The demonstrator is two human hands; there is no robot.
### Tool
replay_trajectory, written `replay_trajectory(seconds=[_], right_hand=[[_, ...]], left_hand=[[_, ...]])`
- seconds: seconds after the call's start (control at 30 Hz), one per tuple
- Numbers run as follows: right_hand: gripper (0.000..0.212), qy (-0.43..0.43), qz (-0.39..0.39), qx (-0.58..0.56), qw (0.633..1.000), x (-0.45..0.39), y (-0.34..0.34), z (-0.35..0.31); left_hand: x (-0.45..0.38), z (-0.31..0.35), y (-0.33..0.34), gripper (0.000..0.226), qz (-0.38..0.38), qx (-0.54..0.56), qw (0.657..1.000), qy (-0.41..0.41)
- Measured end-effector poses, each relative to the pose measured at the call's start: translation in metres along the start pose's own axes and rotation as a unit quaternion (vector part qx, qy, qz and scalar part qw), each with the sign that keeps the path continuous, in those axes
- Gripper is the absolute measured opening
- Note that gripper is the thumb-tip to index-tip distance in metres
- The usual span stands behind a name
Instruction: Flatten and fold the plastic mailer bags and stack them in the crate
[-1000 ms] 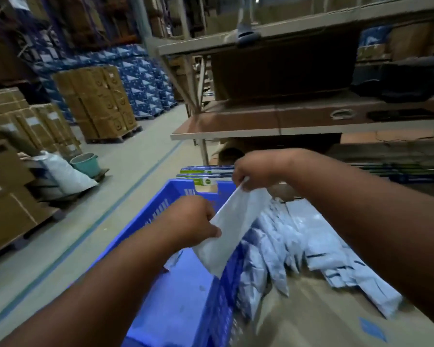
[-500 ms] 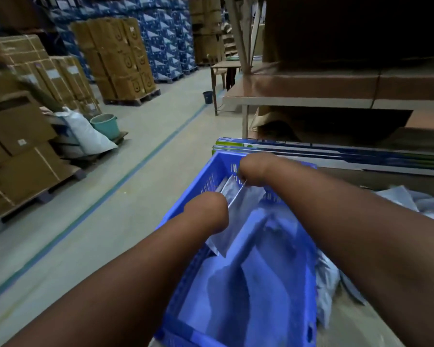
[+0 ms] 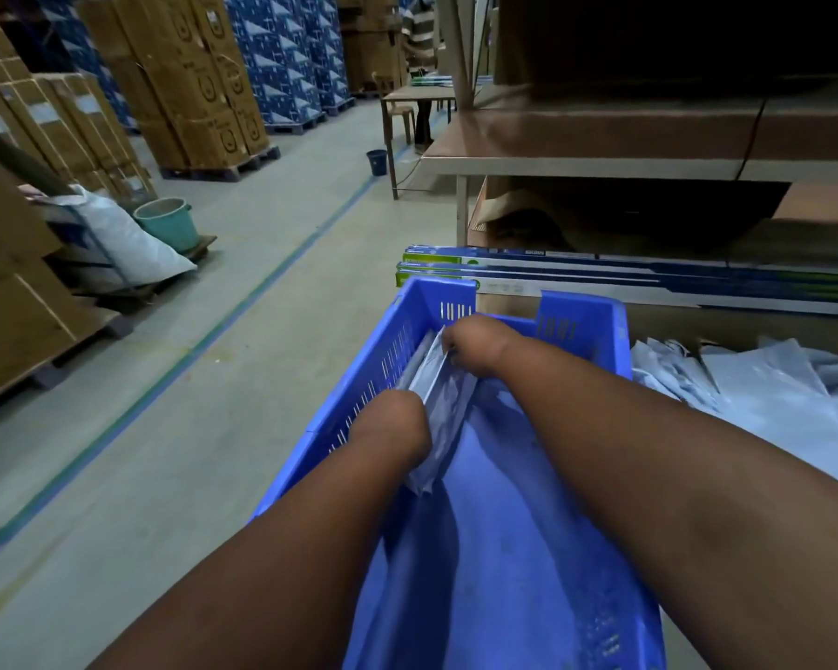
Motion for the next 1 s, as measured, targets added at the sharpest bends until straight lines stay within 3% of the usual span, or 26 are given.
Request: replay_trajectory(seconds=[0.23, 0.43, 0.6, 0.87, 1.0], right_hand=[[0.026, -0.007, 0.042, -0.058, 0.997, 0.002, 0.006, -0.004], [0.027, -0.021, 0.026, -0.066, 0.997, 0.006, 0.005, -0.015], [0.04, -0.023, 0.063, -0.098, 0.993, 0.013, -0.007, -0.027], [0.044, -0.021, 0.054, -0.051, 0.997, 0.065, -0.063, -0.016], [0.039, -0.038, 0.037, -0.011, 0.999, 0.116, -0.087, -0.003]], left_hand=[[0.007, -0.01, 0.006, 0.021, 0.027, 0.015, 0.999, -0.023], [0.024, -0.023, 0.016, 0.022, 0.04, 0.008, 0.998, -0.055], [0.026, -0.023, 0.011, 0.016, 0.046, 0.018, 0.997, -0.066], [0.052, 0.01, -0.042, 0.027, 0.185, -0.014, 0.982, 0.042], [0.078, 0.049, -0.072, 0.021, 0.213, -0.003, 0.971, 0.112]])
Point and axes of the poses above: each hand's wrist, its own x-axis away from the middle knuckle, its own y-axis out of the palm, z = x × y, the point moved 3 cm from there along -x, towards the middle knuckle, and after that the axes turned 9 degrees about -y, right-handed, at the moved point
